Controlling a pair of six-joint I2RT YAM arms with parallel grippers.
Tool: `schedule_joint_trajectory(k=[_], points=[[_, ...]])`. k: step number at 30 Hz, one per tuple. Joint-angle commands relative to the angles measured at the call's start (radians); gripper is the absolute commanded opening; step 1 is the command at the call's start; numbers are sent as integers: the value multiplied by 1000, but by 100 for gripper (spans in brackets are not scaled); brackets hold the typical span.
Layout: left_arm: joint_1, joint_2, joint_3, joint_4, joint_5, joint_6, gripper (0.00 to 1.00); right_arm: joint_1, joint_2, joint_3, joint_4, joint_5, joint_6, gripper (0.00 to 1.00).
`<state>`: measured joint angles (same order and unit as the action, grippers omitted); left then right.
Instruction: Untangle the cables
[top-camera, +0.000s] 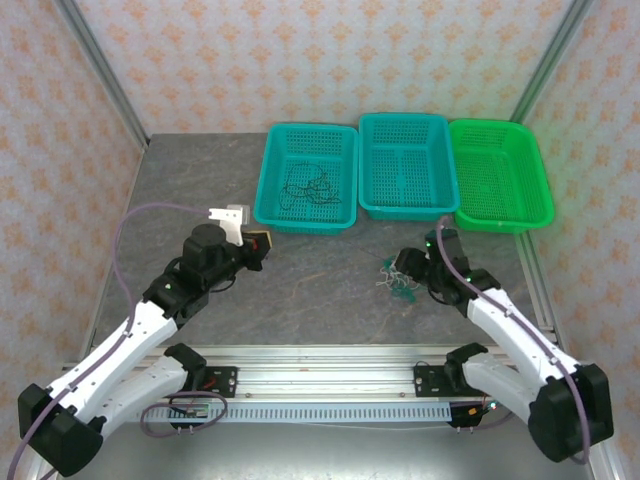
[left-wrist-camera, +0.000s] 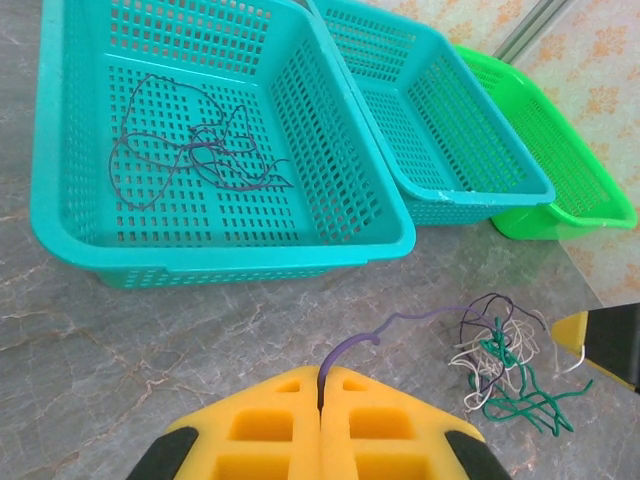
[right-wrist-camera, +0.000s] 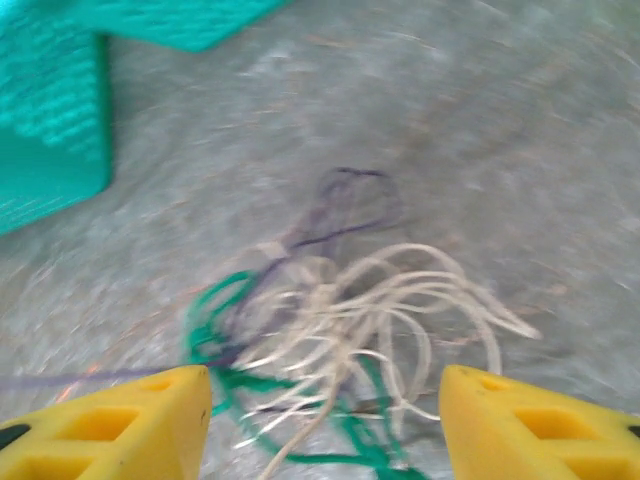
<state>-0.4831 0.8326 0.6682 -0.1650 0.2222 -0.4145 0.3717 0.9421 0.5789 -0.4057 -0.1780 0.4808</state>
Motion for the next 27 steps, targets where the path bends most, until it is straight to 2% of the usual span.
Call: schedule_joint_trajectory(k=[1,4,8,9,14,21,24,27], points=[[5,8,-17,46,12,5,0,102,42,54,-53,217,-61,55],[3,10,-18,47,7,3,0,137,142,88,-73,262,-89,52],[4,5,-9,19,-4,12,0,138,224,111,-97,248,-77,36],[4,2,-9,14,-10,14,0,138,231,108,-95,242,-76,35],[5,-3,-27,18,-17,7,0,138,237,96,-94,210,-96,35],[4,4,-26,24,-18,7,0,138,357,105,-64,180,-134,34],[4,-1,-25,12,-19,9,0,138,422,125,-52,191,-148,39],[4,-7,-27,2,-23,11,0,138,479,139,-35,202,-155,37]])
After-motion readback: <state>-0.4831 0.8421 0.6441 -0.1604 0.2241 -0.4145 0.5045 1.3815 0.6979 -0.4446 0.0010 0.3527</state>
